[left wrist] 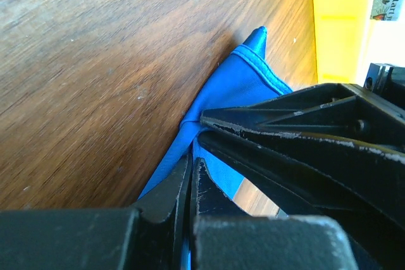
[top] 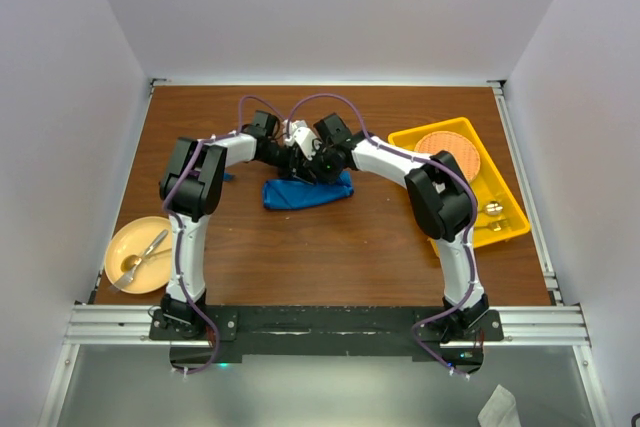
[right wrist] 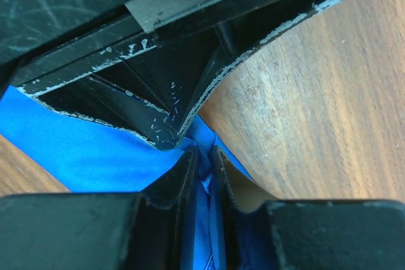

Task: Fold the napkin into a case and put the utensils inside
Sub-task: Stuff the top corner of the smaller-rectangle-folded napkin at the center of the board.

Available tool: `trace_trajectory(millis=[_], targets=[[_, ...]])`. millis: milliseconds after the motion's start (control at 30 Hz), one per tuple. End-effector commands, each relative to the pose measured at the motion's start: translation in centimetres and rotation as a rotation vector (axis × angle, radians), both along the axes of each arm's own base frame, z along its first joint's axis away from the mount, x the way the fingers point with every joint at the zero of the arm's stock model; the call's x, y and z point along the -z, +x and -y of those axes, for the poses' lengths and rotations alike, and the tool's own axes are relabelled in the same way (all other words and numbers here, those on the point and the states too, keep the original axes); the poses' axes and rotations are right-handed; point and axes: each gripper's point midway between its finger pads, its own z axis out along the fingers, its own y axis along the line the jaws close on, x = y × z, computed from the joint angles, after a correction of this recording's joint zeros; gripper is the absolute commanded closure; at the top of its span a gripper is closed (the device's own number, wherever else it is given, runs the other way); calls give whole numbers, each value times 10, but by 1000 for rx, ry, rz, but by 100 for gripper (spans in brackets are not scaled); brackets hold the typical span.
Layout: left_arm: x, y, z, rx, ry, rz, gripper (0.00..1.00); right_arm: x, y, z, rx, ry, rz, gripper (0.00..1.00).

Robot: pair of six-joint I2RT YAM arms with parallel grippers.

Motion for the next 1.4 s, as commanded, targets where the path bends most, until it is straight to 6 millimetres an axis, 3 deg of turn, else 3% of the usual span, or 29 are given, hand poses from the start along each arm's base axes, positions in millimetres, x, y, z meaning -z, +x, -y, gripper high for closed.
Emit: trace_trajectory(millis=[0,167,433,500,767,833,933,967,1100,1167,1367], targets=[[14,10,-11,-26,70,32,100,17,2,16,8,-69,21,87],[9,10,-14,-38,50,40,94,26,1,22,17,-92,15,91],[-30,29,-31,-82,12,130,77,28,-2,24,-5,-103,16,98],[-36,27,-33,-69,13,133,76,29,-3,24,-13,-104,12,100],[-29,4,-42,-14,46,104,75,25,-2,23,-26,-101,18,100],[-30,2,-40,-7,35,103,75,26,-2,22,-29,-102,17,100],[-37,5,-36,-1,16,117,88,25,-1,22,-37,-97,21,100],[-41,8,-35,-1,13,129,98,24,-1,21,-41,-95,24,100],[-57,23,-31,-29,-5,186,100,24,-2,20,-56,-94,28,100],[-53,25,-31,-37,0,183,100,23,-1,20,-60,-92,33,100],[-10,26,-51,-95,127,134,98,23,2,22,-67,-109,51,100]])
